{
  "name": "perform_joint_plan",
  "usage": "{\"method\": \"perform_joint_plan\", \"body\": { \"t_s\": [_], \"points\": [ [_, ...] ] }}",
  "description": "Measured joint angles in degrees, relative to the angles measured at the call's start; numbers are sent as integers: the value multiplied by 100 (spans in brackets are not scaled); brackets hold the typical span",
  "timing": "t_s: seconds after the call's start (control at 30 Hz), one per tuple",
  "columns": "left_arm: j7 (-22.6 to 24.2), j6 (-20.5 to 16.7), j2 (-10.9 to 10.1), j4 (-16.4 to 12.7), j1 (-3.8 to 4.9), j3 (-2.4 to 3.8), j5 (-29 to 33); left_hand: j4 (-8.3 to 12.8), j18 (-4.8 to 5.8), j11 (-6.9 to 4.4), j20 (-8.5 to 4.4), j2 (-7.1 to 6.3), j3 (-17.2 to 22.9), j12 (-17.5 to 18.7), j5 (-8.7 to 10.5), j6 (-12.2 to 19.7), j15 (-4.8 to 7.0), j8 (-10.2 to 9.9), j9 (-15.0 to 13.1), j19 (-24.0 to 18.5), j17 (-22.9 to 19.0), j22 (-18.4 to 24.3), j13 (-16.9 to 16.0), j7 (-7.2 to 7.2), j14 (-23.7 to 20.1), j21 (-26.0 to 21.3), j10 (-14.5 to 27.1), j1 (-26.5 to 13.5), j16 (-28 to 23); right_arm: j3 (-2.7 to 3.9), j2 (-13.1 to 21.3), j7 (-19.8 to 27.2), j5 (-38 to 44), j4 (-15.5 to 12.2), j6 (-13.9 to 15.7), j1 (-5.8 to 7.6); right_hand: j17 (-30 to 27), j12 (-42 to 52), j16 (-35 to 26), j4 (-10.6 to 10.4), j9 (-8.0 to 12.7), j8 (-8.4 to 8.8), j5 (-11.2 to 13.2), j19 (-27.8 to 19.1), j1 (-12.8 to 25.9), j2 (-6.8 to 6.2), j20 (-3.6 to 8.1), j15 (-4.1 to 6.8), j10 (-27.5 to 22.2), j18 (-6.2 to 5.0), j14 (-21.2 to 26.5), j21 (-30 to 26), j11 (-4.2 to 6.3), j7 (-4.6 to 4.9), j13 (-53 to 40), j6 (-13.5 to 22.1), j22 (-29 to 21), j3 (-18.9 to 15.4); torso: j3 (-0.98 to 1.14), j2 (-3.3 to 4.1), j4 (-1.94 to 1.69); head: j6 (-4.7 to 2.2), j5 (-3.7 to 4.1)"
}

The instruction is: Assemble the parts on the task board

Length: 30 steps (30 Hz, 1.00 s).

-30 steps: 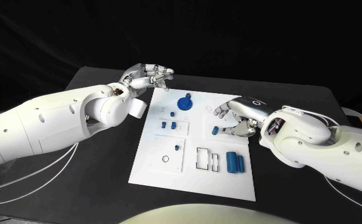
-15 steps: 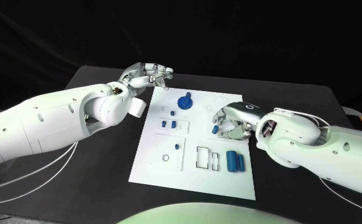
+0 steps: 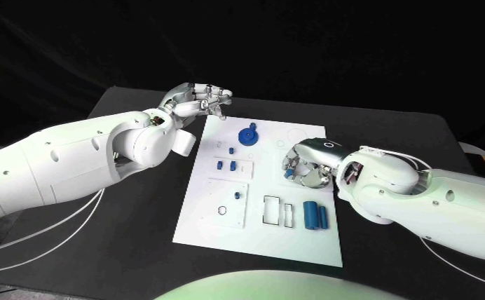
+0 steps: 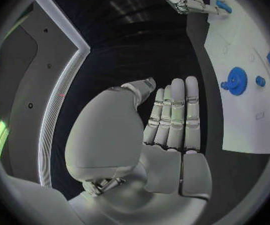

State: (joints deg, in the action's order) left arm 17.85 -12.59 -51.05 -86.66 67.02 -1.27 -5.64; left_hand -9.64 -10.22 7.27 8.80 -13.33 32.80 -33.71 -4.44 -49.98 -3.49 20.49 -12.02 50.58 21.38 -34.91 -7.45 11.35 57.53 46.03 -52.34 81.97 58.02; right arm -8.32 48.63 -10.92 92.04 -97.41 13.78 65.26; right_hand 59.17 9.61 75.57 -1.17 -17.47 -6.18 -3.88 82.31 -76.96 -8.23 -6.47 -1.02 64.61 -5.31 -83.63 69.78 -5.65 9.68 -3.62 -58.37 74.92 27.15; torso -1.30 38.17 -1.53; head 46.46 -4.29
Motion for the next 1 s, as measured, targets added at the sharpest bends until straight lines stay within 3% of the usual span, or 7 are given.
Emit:
{"method": "perform_joint_plan", "body": {
  "t_s": [0.1, 0.47, 0.57, 0.6, 1.0],
  "points": [
    [-1, 0, -2, 0, 0, 0, 0, 0, 0, 0, 0, 0, 0, 0, 0, 0, 0, 0, 0, 0, 0, 4, 0, 0, 0, 0, 0, 0, 0, -2, -22, -2, 5, 48, 2, -12, 10, -53, 0, 0, 2, -24, 7, 40, 33, -33, 4, 4, 85, 91, -4, 44, 18, -16, 1, -42, 0, 173, 1, -2, 1, 4, -1],
    [-10, 0, -10, 0, 0, 0, 0, 0, 0, 0, 0, 0, 0, 0, 0, 0, 0, 0, -1, 0, 0, 4, 0, 0, 0, 0, 0, 0, 0, -13, -53, -23, 69, 111, 49, -45, 155, -165, 97, 21, 6, -93, 59, 123, 76, -29, 39, 41, 275, 91, -41, 260, 66, -63, -4, -182, -1, 586, 3, -2, 2, 20, -5],
    [-13, 0, -10, 0, 0, 0, 0, 0, 0, 0, 0, 0, 0, 0, 0, 0, 0, 0, -1, 0, 1, 4, 0, 0, 0, 0, 0, 0, 0, -15, -49, -23, 84, 107, 119, -49, 322, -186, 195, 16, -13, -149, 71, 151, 122, 17, 53, 74, 407, 110, -30, 461, 99, -109, -17, -247, -1, 721, 3, -2, 2, 21, -4],
    [-14, 0, -10, 1, 0, 0, 0, 3, 0, 0, 0, 0, -3, 0, 0, 0, 0, 0, -1, 0, 1, 4, 0, 0, 0, 0, 0, 0, 0, -15, -45, -23, 87, 102, 149, -50, 372, -200, 225, 20, -24, -160, 77, 151, 130, 23, 53, 84, 449, 180, -39, 511, 101, -117, -17, -276, -1, 759, 3, -3, 2, 21, -4],
    [-21, 1, 4, 20, 0, 0, 0, 16, 0, 0, 0, 0, -16, 0, 0, 0, 0, 0, -1, 0, 1, 9, 0, 0, 0, 0, 0, 0, 0, 2, 85, -16, 66, -64, 606, -7, 520, -255, 298, -1, -39, -238, 110, 151, 226, 91, 53, 84, 550, 181, -39, 660, 138, -141, -25, -335, -1, 860, -1, -12, 2, 3, 9]
  ]
}}
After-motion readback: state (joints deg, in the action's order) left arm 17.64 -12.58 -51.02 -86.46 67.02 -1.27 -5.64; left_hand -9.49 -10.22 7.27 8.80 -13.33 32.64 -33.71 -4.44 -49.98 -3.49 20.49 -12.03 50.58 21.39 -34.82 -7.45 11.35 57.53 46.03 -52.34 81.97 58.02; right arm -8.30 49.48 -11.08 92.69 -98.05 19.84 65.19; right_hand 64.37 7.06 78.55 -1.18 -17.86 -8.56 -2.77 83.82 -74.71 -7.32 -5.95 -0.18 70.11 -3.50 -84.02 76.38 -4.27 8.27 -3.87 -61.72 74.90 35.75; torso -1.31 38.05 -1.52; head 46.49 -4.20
